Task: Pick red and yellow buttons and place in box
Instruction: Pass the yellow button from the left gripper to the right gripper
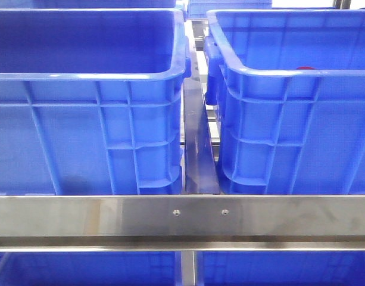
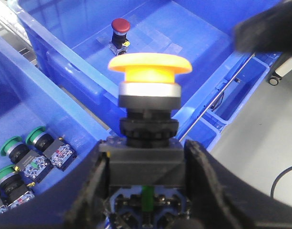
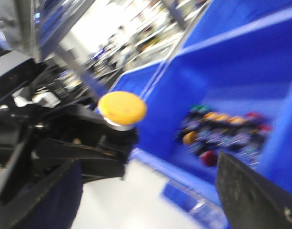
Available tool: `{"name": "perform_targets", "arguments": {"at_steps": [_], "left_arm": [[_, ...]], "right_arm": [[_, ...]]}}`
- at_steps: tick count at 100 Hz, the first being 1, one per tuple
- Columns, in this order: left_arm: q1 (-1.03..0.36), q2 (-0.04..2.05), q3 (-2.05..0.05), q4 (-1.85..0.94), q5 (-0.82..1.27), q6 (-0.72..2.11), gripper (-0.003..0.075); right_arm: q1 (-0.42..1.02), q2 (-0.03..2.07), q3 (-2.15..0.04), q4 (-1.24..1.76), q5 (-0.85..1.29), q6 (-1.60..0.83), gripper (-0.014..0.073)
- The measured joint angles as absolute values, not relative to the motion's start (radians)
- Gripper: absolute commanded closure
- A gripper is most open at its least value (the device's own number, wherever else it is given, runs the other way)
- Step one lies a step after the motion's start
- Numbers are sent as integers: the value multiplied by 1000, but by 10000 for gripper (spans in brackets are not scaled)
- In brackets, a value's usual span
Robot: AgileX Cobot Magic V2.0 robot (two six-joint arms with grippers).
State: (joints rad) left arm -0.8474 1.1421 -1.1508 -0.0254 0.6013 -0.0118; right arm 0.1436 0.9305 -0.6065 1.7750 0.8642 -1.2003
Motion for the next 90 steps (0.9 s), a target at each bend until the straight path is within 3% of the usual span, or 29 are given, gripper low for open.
{"name": "perform_targets", "arguments": {"at_steps": [20, 68, 78, 90], "left_arm": [[-847, 1142, -1151, -25, 600, -12, 739], [-847, 1142, -1151, -25, 600, -12, 739], [-847, 1142, -1151, -25, 600, -12, 739], [-847, 1142, -1151, -25, 600, -12, 739]], "right_arm": [[202, 1099, -718, 1775, 959, -1184, -1], [344, 1317, -932, 1773, 943, -1174, 4], [353, 1346, -961, 1773, 945, -1174, 81], [354, 1354, -972, 1771, 954, -1174, 282]]}}
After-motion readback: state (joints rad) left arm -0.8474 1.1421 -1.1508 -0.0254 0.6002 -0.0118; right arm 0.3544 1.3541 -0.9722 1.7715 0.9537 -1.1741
